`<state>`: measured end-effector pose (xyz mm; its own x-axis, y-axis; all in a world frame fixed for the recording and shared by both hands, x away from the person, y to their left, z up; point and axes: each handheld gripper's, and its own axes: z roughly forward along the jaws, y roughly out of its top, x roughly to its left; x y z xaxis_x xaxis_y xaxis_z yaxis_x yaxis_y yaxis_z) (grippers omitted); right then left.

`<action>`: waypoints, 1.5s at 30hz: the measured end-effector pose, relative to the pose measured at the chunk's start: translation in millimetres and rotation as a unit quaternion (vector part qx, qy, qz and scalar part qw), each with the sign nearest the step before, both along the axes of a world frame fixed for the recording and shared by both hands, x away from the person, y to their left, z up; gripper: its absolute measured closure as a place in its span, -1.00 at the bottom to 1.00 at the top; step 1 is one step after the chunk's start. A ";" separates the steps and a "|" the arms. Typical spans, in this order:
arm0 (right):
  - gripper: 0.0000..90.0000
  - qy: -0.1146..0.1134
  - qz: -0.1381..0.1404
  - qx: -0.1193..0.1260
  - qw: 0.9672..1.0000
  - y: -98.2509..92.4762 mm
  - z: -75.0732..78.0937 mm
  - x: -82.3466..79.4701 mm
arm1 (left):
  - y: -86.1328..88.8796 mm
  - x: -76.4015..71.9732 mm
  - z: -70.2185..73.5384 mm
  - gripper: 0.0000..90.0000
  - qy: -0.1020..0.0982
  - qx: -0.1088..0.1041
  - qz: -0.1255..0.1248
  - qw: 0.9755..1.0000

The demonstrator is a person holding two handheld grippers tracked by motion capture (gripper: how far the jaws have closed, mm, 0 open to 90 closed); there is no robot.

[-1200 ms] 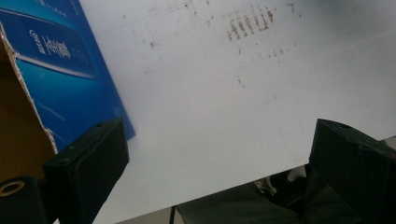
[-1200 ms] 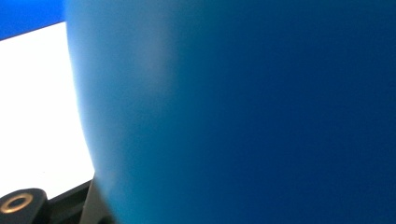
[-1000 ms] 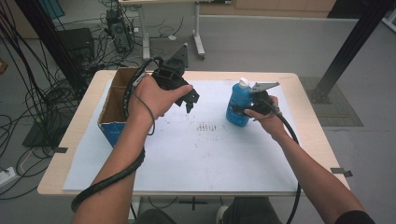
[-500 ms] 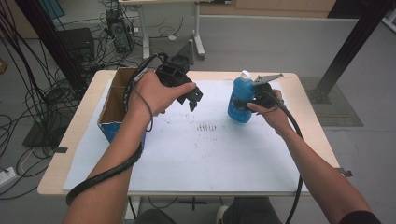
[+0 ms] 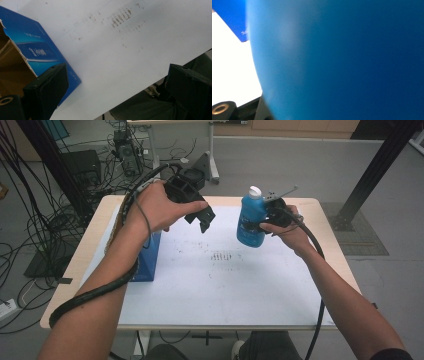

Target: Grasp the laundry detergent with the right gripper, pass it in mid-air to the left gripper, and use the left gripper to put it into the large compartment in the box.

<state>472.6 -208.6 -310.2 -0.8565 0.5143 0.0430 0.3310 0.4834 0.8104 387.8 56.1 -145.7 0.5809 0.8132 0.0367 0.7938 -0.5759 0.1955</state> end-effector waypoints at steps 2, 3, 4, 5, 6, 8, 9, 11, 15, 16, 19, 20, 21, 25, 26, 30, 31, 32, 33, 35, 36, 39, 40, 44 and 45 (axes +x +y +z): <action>-0.02 0.003 0.012 -0.007 1.000 5.4 2.2 -1.6 | 3.4 -0.7 2.4 -0.89 0.002 -0.003 -0.011 1.000; -0.03 0.004 0.017 -0.010 1.000 7.9 2.9 -2.2 | 5.8 -1.2 3.8 -0.89 0.003 -0.002 -0.019 1.000; -0.02 0.006 0.024 -0.012 1.000 11.3 3.2 -3.0 | 5.8 -1.2 3.8 -0.89 0.003 -0.002 -0.019 1.000; -0.02 0.006 0.024 -0.012 1.000 11.3 3.2 -3.0 | 7.9 -1.6 5.2 -0.89 0.002 0.002 -0.025 1.000; -0.03 0.008 0.031 -0.015 0.999 15.9 3.3 -4.1 | 12.4 -1.7 8.4 -0.89 -0.003 0.012 -0.037 0.999; -0.03 0.007 0.044 -0.018 0.999 22.2 3.5 -5.3 | 14.8 -1.5 9.9 -0.89 -0.005 0.015 -0.042 0.999; -0.03 0.007 0.044 -0.018 0.999 22.2 3.5 -5.3 | 17.0 -1.0 11.6 -0.89 -0.008 0.021 -0.046 0.999; -0.03 0.009 0.053 -0.019 0.998 28.2 4.0 -7.4 | 20.7 -0.1 14.4 -0.89 -0.014 0.029 -0.055 0.998; -0.03 0.012 0.080 -0.022 0.996 42.6 5.4 -11.7 | 26.4 -0.1 23.2 -0.89 -0.024 0.035 -0.092 0.995; -0.03 0.011 0.086 -0.024 0.996 45.6 5.8 -12.8 | 26.4 -0.1 23.2 -0.89 -0.024 0.035 -0.092 0.995; -0.03 0.012 0.104 -0.025 0.994 54.2 6.9 -15.9 | 29.1 -0.3 34.4 -0.90 -0.037 0.029 -0.115 0.992; -0.03 0.012 0.110 -0.024 0.994 57.0 7.0 -17.1 | 29.2 -0.4 36.9 -0.90 -0.039 0.030 -0.121 0.991; -0.03 0.012 0.117 -0.023 0.993 59.8 7.1 -18.3 | 29.0 -0.7 39.7 -0.90 -0.043 0.032 -0.129 0.990; -0.03 0.013 0.143 -0.020 0.989 70.9 7.0 -23.5 | 27.8 -1.1 44.0 -0.90 -0.047 0.034 -0.143 0.988; -0.03 0.013 0.148 -0.018 0.989 73.3 6.9 -24.6 | 27.3 -1.0 44.5 -0.90 -0.047 0.036 -0.148 0.987; -0.03 0.013 0.164 -0.014 0.986 81.4 7.2 -29.0 | 24.6 1.0 44.7 -0.90 -0.043 0.047 -0.168 0.984; -0.03 0.013 0.164 -0.014 0.986 81.4 7.2 -29.0 | 24.6 1.0 44.7 -0.90 -0.043 0.047 -0.168 0.984; -0.03 0.012 0.177 -0.012 0.984 86.3 7.7 -32.0 | 23.7 1.3 44.2 -0.90 -0.042 0.048 -0.169 0.983; -0.03 0.012 0.177 -0.012 0.984 86.3 7.7 -32.0 | 22.8 2.0 44.0 -0.90 -0.041 0.051 -0.171 0.983; -0.03 0.011 0.192 -0.007 0.981 92.6 8.4 -35.9 | 20.1 3.8 43.0 -0.90 -0.038 0.044 -0.176 0.983; -0.03 0.011 0.192 -0.007 0.981 92.6 8.4 -35.9 | 20.1 3.8 43.0 -0.90 -0.038 0.044 -0.176 0.983; -0.03 0.009 0.206 -0.003 0.978 100.3 9.3 -39.3 | 15.8 4.5 40.4 -0.90 -0.036 0.050 -0.184 0.981; -0.03 0.008 0.211 -0.002 0.978 102.6 9.4 -40.1 | 14.1 4.7 39.3 -0.90 -0.036 0.056 -0.185 0.980; -0.03 0.005 0.233 -0.001 0.972 113.9 11.1 -45.1 | 8.5 4.2 35.8 -0.90 -0.038 0.057 -0.193 0.979; -0.03 0.005 0.233 -0.001 0.972 113.9 11.1 -45.1 | 7.3 4.3 35.3 -0.90 -0.034 0.059 -0.196 0.978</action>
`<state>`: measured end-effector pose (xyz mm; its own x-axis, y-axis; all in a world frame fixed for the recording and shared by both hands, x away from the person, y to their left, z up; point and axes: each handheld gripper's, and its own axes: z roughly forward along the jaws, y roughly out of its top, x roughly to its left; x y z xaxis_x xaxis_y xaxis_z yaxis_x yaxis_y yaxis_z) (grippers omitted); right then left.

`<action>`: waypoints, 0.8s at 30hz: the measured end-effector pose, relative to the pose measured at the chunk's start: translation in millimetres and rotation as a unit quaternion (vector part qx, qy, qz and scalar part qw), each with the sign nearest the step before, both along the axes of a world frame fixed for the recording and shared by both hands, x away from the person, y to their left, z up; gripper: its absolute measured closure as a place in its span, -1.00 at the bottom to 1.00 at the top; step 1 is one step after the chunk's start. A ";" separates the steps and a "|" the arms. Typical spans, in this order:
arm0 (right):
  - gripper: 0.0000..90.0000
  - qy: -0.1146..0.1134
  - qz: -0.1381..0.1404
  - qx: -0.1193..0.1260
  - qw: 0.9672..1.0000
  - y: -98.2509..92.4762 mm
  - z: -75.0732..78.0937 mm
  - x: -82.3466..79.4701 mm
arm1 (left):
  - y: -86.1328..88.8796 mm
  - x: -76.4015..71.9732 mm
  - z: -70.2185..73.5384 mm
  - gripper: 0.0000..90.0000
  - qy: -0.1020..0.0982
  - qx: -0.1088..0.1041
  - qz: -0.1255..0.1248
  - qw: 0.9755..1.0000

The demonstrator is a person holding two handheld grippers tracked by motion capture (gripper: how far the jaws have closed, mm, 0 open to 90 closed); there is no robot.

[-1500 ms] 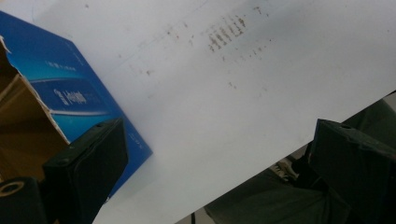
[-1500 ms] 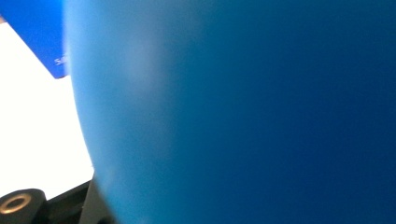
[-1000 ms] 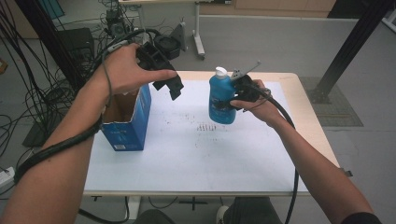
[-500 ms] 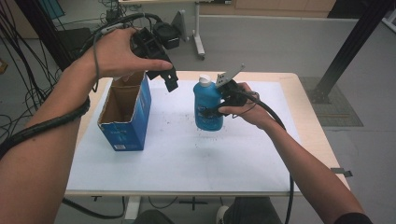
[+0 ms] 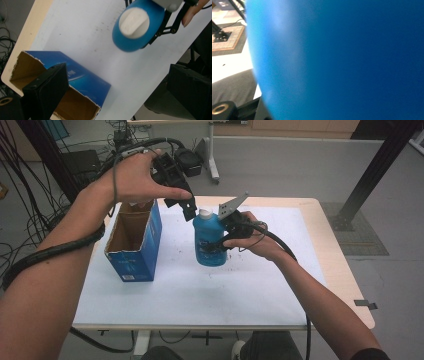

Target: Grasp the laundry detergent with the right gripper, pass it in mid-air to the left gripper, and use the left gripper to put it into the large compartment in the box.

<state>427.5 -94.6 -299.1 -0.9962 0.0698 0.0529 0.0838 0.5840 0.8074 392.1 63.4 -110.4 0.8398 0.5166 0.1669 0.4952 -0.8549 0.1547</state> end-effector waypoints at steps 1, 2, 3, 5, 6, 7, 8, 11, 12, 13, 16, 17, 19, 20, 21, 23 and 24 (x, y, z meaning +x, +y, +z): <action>-0.03 0.002 0.009 0.002 1.000 3.9 0.6 -2.0 | -2.1 -0.3 -2.3 -0.90 0.002 0.004 -0.004 1.000; -0.03 0.002 0.009 0.002 1.000 3.9 0.6 -2.0 | -2.1 -0.3 -2.3 -0.90 0.002 0.004 -0.004 1.000; -0.03 0.000 0.014 0.003 1.000 6.9 1.2 -3.6 | -3.7 -0.2 -4.4 -0.90 0.004 0.008 -0.007 1.000; -0.03 0.000 0.016 0.005 1.000 8.3 1.7 -4.5 | -4.8 -0.3 -6.0 -0.90 0.007 0.009 -0.011 1.000; -0.03 -0.003 0.021 0.008 1.000 11.2 2.6 -5.9 | -5.6 -0.2 -7.4 -0.89 0.011 0.009 -0.014 1.000; -0.03 -0.003 0.021 0.008 1.000 11.2 2.6 -5.9 | -6.3 -0.4 -9.0 -0.89 0.011 0.008 -0.016 1.000; -0.03 -0.002 0.024 0.009 1.000 12.5 3.1 -6.6 | -6.9 -0.6 -10.0 -0.89 0.013 0.010 -0.019 1.000; -0.03 -0.002 0.031 0.010 0.999 15.4 4.6 -7.8 | -7.4 -1.0 -12.3 -0.89 0.021 0.011 -0.022 0.999; -0.03 -0.003 0.035 0.011 0.999 16.8 5.2 -8.4 | -7.3 -1.1 -12.7 -0.89 0.022 0.010 -0.024 0.999; -0.03 -0.005 0.040 0.011 0.999 18.8 6.4 -9.6 | -7.2 -1.4 -13.0 -0.89 0.025 0.011 -0.029 0.999; -0.03 -0.007 0.048 0.013 0.999 20.6 8.1 -11.5 | -7.8 -1.9 -13.5 -0.90 0.029 0.016 -0.035 0.999; -0.03 -0.007 0.051 0.014 0.999 21.1 8.9 -12.3 | -8.3 -2.1 -13.9 -0.90 0.033 0.019 -0.038 0.999; -0.03 -0.008 0.057 0.015 0.998 21.9 10.2 -13.6 | -9.9 -3.0 -15.3 -0.90 0.037 0.020 -0.041 0.998; -0.03 -0.012 0.062 0.016 0.998 22.6 11.9 -15.0 | -10.9 -3.2 -16.1 -0.90 0.038 0.022 -0.046 0.998; -0.03 -0.012 0.062 0.016 0.998 22.6 11.9 -15.0 | -12.2 -3.5 -17.0 -0.90 0.039 0.023 -0.045 0.998; -0.03 -0.014 0.067 0.019 0.997 22.8 14.0 -16.4 | -14.7 -3.2 -19.0 -0.90 0.038 0.031 -0.046 0.998; -0.03 -0.014 0.067 0.019 0.997 22.8 14.0 -16.4 | -15.7 -2.8 -20.0 -0.90 0.040 0.032 -0.048 0.997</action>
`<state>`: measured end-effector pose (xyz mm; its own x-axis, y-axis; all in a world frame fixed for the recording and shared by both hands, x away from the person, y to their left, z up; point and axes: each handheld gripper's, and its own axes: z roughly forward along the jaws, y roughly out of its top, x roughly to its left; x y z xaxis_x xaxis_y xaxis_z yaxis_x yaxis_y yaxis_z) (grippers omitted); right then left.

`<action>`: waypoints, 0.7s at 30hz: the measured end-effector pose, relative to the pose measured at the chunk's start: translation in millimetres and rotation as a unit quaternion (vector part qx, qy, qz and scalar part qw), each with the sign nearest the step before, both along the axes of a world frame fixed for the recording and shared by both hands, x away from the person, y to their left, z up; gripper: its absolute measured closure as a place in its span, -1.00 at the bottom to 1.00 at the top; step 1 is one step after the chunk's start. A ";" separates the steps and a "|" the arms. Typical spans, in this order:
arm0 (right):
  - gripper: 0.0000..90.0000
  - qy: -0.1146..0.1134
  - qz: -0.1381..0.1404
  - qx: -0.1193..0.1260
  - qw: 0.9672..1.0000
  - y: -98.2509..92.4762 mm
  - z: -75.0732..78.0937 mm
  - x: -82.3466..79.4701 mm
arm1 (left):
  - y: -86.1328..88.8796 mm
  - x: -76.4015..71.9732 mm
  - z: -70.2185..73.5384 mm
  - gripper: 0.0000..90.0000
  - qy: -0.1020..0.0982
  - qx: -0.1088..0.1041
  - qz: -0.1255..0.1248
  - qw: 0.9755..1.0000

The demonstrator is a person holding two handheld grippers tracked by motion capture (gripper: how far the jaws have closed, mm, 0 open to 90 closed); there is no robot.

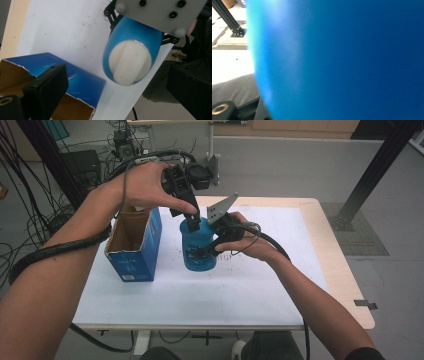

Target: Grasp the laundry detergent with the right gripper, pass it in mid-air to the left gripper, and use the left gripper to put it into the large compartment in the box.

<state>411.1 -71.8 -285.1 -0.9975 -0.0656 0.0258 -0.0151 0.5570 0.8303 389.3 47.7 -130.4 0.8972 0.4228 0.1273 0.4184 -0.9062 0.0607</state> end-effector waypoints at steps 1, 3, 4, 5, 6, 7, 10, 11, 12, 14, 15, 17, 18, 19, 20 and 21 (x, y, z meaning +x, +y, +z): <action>-0.03 -0.002 0.004 0.001 1.000 -0.1 0.9 -0.7 | -1.9 0.0 -1.8 -0.90 0.005 0.000 -0.001 1.000; -0.03 -0.001 0.006 0.001 1.000 -0.6 1.7 -1.6 | -2.9 0.3 -2.6 -0.90 0.007 0.002 -0.001 1.000; -0.03 -0.003 0.009 0.001 1.000 -1.2 2.5 -2.7 | -4.4 1.1 -4.6 -0.90 0.012 0.002 -0.001 1.000; -0.03 -0.003 0.009 0.001 1.000 -1.2 2.5 -2.7 | -4.4 1.1 -4.6 -0.89 0.012 0.002 -0.001 1.000; -0.03 -0.003 0.011 0.001 1.000 -1.7 3.2 -3.3 | -5.3 1.8 -5.7 -0.89 0.013 0.002 0.000 1.000; -0.03 -0.004 0.011 0.001 1.000 -2.1 3.9 -3.9 | -6.2 2.4 -6.7 -0.90 0.015 0.003 0.003 1.000; -0.03 -0.007 0.014 0.002 1.000 -3.6 6.1 -5.1 | -9.9 2.9 -9.6 -0.90 0.024 0.008 -0.003 1.000; -0.03 -0.008 0.015 0.004 1.000 -4.1 6.8 -5.5 | -11.3 2.8 -10.6 -0.90 0.025 0.009 -0.006 1.000; -0.03 -0.009 0.017 0.008 1.000 -5.0 8.4 -6.4 | -14.2 2.6 -11.7 -0.90 0.030 0.010 -0.010 0.999; -0.03 -0.010 0.019 0.010 1.000 -5.4 9.2 -6.9 | -15.4 2.6 -12.3 -0.90 0.031 0.008 -0.012 0.999; -0.03 -0.010 0.021 0.012 1.000 -5.9 10.5 -7.2 | -17.6 3.1 -12.5 -0.90 0.031 0.007 -0.015 0.999; -0.03 -0.009 0.021 0.012 1.000 -6.1 11.3 -7.5 | -18.5 3.1 -12.5 -0.90 0.032 0.005 -0.014 0.999; -0.03 -0.009 0.020 0.012 1.000 -6.3 11.8 -7.5 | -19.3 3.6 -11.6 -0.89 0.034 0.009 -0.018 0.999; -0.03 -0.011 0.020 0.011 1.000 -6.6 12.3 -7.5 | -20.2 3.3 -11.7 -0.90 0.033 0.008 -0.017 0.999; -0.03 -0.013 0.019 0.011 1.000 -7.0 12.5 -7.3 | -21.0 3.1 -11.7 -0.90 0.033 0.008 -0.015 0.999; -0.03 -0.011 0.020 0.012 1.000 -7.9 12.7 -7.0 | -21.4 3.5 -11.8 -0.90 0.033 0.011 -0.017 0.999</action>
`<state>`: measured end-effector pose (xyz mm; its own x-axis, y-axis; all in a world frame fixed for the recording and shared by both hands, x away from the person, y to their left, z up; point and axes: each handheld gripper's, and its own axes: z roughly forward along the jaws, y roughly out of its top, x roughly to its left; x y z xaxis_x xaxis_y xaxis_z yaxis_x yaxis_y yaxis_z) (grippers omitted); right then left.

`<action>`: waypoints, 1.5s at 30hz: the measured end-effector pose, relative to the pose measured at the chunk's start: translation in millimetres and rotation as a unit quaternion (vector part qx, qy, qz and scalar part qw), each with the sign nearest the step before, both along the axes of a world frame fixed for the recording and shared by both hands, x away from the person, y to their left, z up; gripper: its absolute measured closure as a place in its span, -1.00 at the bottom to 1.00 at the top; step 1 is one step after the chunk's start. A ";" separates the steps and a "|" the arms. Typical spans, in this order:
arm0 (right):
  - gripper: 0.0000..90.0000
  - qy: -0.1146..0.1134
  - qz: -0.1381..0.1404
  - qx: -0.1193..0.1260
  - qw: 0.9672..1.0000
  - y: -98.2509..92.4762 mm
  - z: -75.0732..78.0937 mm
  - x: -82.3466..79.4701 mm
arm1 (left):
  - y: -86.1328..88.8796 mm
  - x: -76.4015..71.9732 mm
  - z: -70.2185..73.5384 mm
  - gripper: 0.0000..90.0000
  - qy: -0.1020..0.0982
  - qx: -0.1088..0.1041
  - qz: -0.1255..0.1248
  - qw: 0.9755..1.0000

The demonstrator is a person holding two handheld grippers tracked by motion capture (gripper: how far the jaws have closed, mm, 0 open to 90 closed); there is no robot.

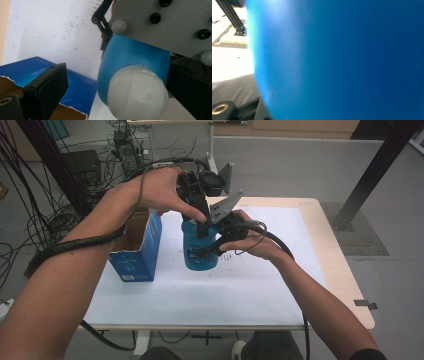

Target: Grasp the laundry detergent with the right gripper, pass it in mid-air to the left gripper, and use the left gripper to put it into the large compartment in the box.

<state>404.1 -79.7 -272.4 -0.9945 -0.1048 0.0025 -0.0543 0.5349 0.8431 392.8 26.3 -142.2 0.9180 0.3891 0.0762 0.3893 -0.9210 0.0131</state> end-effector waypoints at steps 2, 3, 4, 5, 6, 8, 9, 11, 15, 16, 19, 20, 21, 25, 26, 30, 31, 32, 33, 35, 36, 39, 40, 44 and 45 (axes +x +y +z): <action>-0.03 0.000 0.000 -0.001 1.000 -0.3 0.2 -0.1 | -1.3 -0.1 -1.3 -0.90 0.002 0.002 0.001 1.000; -0.03 -0.005 0.001 -0.001 1.000 -0.6 0.5 -0.2 | -1.9 -0.1 -2.0 -0.90 0.002 0.002 0.000 1.000; -0.03 -0.005 0.001 -0.001 1.000 -0.6 0.5 -0.2 | -2.3 0.2 -2.5 -0.90 0.004 0.003 0.000 1.000; -0.03 -0.007 0.002 0.000 1.000 -0.6 0.6 -0.1 | -2.8 0.3 -3.0 -0.90 0.007 0.003 -0.001 1.000; -0.03 -0.007 0.002 0.000 1.000 -0.9 0.9 -0.2 | -3.3 0.0 -3.9 -0.90 0.006 0.001 0.000 1.000; -0.03 -0.004 0.001 0.001 1.000 -1.5 1.6 -0.7 | -3.6 0.2 -4.5 -0.89 0.008 0.002 -0.004 1.000; -0.03 -0.004 0.001 0.001 1.000 -1.5 1.6 -0.7 | -3.8 0.3 -4.8 -0.89 0.009 0.003 -0.005 1.000; -0.03 -0.006 -0.001 0.000 1.000 -2.0 1.9 -0.4 | -4.0 -0.2 -5.6 -0.89 0.010 0.003 -0.004 1.000; -0.03 -0.008 -0.001 0.004 1.000 -2.1 2.4 0.1 | -5.0 -0.5 -5.9 -0.90 0.010 0.002 -0.006 1.000; -0.03 -0.008 -0.001 0.004 1.000 -2.1 2.4 0.1 | -5.0 -0.5 -5.9 -0.90 0.010 0.002 -0.006 1.000; -0.03 -0.012 0.000 0.006 1.000 -1.7 2.4 0.8 | -5.0 -0.6 -5.6 -0.89 0.012 -0.001 -0.011 1.000; -0.03 -0.010 0.000 0.005 1.000 -1.8 2.3 0.8 | -4.8 -0.4 -5.2 -0.89 0.014 -0.004 -0.010 1.000; -0.03 -0.009 -0.002 0.002 1.000 -2.2 2.5 1.0 | -4.7 -0.4 -5.1 -0.89 0.013 -0.005 -0.010 1.000; -0.03 -0.006 -0.007 -0.002 1.000 -2.7 2.5 1.0 | -4.6 -0.8 -5.4 -0.90 0.013 -0.001 -0.010 1.000; -0.03 -0.006 -0.007 -0.002 1.000 -2.7 2.6 1.0 | -4.5 -0.9 -5.9 -0.90 0.012 0.000 -0.012 1.000; -0.03 -0.015 -0.002 0.008 1.000 -1.0 2.7 2.0 | -4.0 -1.6 -6.7 -0.90 0.014 -0.003 -0.009 1.000; -0.03 -0.013 -0.001 0.008 1.000 -0.9 2.9 1.6 | -3.8 -1.3 -6.7 -0.90 0.014 0.000 -0.012 1.000; -0.03 -0.015 -0.001 0.010 1.000 -0.5 2.9 2.0 | -3.6 -1.5 -7.0 -0.90 0.013 0.000 -0.013 1.000; -0.03 -0.015 -0.002 0.011 1.000 -0.4 3.2 1.9 | -3.5 -1.6 -7.1 -0.90 0.014 0.000 -0.013 1.000; -0.03 -0.017 -0.003 0.012 1.000 -0.3 3.3 2.0 | -3.4 -1.8 -7.3 -0.90 0.014 0.000 -0.012 1.000; -0.03 -0.017 -0.004 0.012 1.000 -0.3 3.6 2.0 | -3.2 -1.9 -7.2 -0.90 0.014 0.000 -0.012 1.000; -0.03 -0.018 -0.004 0.013 1.000 -0.5 4.1 1.8 | -3.5 -1.9 -7.6 -0.90 0.013 0.001 -0.011 1.000; -0.03 -0.019 -0.004 0.013 1.000 -0.5 4.3 1.8 | -3.7 -2.0 -7.7 -0.90 0.012 0.002 -0.011 1.000; -0.03 -0.020 -0.001 0.017 1.000 -0.3 5.5 1.2 | -4.3 -2.3 -7.6 -0.89 0.013 0.004 -0.012 1.000; -0.03 -0.018 0.001 0.020 1.000 -0.3 5.8 1.3 | -4.3 -2.2 -7.4 -0.89 0.012 0.004 -0.011 1.000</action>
